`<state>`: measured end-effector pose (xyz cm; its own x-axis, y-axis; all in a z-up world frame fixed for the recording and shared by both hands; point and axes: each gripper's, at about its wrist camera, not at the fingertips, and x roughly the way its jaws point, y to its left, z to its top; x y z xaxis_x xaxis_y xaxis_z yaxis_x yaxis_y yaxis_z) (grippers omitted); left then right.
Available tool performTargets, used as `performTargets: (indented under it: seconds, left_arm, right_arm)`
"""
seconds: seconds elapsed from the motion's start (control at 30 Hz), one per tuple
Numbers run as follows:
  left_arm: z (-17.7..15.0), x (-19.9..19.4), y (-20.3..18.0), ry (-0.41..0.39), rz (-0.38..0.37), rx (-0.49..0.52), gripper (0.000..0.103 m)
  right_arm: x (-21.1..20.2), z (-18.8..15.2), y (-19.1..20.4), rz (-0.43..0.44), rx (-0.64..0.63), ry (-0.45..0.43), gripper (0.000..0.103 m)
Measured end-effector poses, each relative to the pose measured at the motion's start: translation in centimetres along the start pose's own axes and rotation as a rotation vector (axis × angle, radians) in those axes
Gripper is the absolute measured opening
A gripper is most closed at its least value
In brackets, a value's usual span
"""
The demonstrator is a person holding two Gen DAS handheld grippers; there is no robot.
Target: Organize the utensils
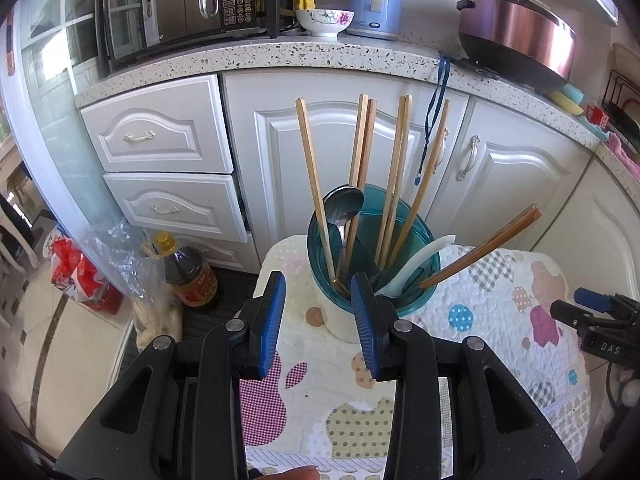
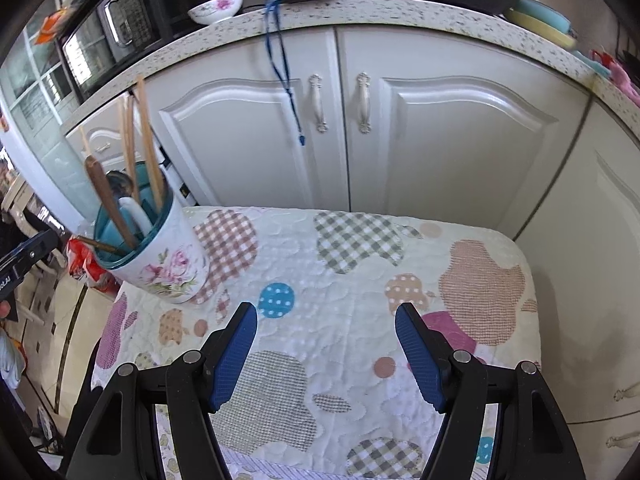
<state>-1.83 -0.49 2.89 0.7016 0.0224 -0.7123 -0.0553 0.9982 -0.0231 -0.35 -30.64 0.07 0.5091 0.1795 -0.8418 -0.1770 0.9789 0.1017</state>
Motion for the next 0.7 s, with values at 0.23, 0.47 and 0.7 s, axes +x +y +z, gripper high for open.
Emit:
performTargets:
  seconds: [0.23,0.47,0.7]
  left_arm:
    - [0.1,-0.3,-0.2,-0.009,-0.007,0.002,0.033]
    - [0.3,-0.7,-0.3,-0.022,-0.007,0.007,0.033]
    - [0.2,-0.8,-0.3,-0.039,-0.008,0.024,0.033]
  right_arm:
    - [-0.2,0.7,1.9,0.025,-0.031,-0.014,0.069]
    - [-0.5,2.2,6.0,0.087,-0.111,-0.037,0.069]
    - [-0.9,3.3,9.7,0.137,-0.181,-0.063,0.069]
